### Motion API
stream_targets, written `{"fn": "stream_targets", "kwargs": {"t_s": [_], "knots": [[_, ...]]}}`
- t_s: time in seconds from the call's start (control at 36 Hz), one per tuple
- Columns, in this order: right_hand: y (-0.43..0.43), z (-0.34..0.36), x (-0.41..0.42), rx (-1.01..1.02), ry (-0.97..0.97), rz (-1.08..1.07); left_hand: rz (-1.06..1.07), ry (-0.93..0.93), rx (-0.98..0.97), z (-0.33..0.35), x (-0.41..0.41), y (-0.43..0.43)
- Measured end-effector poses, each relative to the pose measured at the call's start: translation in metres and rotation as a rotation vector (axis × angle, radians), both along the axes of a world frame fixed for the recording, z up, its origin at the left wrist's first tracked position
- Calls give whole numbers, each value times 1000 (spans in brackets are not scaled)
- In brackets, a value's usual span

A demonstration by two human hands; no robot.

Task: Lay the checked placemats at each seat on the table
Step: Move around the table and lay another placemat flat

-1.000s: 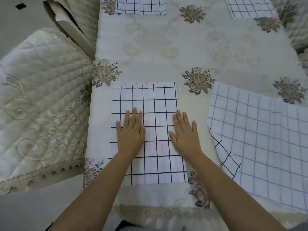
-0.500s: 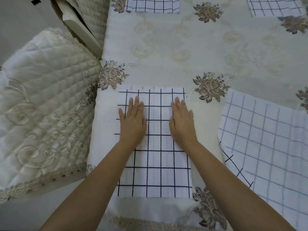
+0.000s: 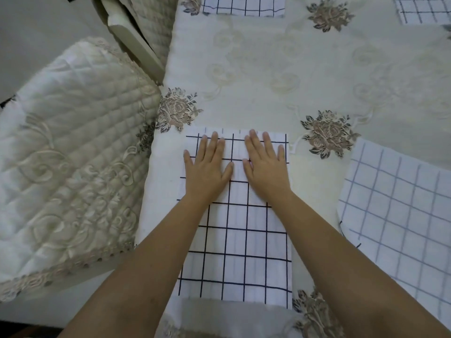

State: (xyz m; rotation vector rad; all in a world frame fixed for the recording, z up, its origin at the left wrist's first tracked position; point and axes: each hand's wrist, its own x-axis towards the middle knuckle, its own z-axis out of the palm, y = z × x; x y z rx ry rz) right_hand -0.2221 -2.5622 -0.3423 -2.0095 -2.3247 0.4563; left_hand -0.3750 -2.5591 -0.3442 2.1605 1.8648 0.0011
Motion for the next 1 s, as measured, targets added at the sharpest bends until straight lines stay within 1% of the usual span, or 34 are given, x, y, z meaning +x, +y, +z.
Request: {"fn": "stream_targets", "kwargs": {"t_s": [0.11,0.22,0.39,0.47,0.56,0.58,0.64,0.69,0.75,0.86,1.0], "knots": [[2,-2,22,21,-32,-65,36,-2,19,0,-8,6],[0,-2,42,-6,-55,-128,71,-3,34,-1,-19,10],[-1,0,53,30,-72,-202,108,6,-16,3,-34,9],[-5,2,48,110,40,-289,131,1,11,6,-34,-2],[-16,6,27,214,152,-389,81,-61,90,11,-24,-20],[-21,7,17,243,156,-382,59,-80,112,13,-18,-25],[-29,8,-5,266,127,-287,23,-102,142,13,-7,-35],[-38,4,-25,228,69,-151,1,-125,138,11,2,-43],[-48,0,-36,192,26,-76,-38,-119,109,7,7,-50],[-61,-8,-32,140,-20,-56,-63,-85,86,-3,3,-57],[-67,-6,-6,50,-12,-132,-15,-79,25,-2,-11,-62]]}}
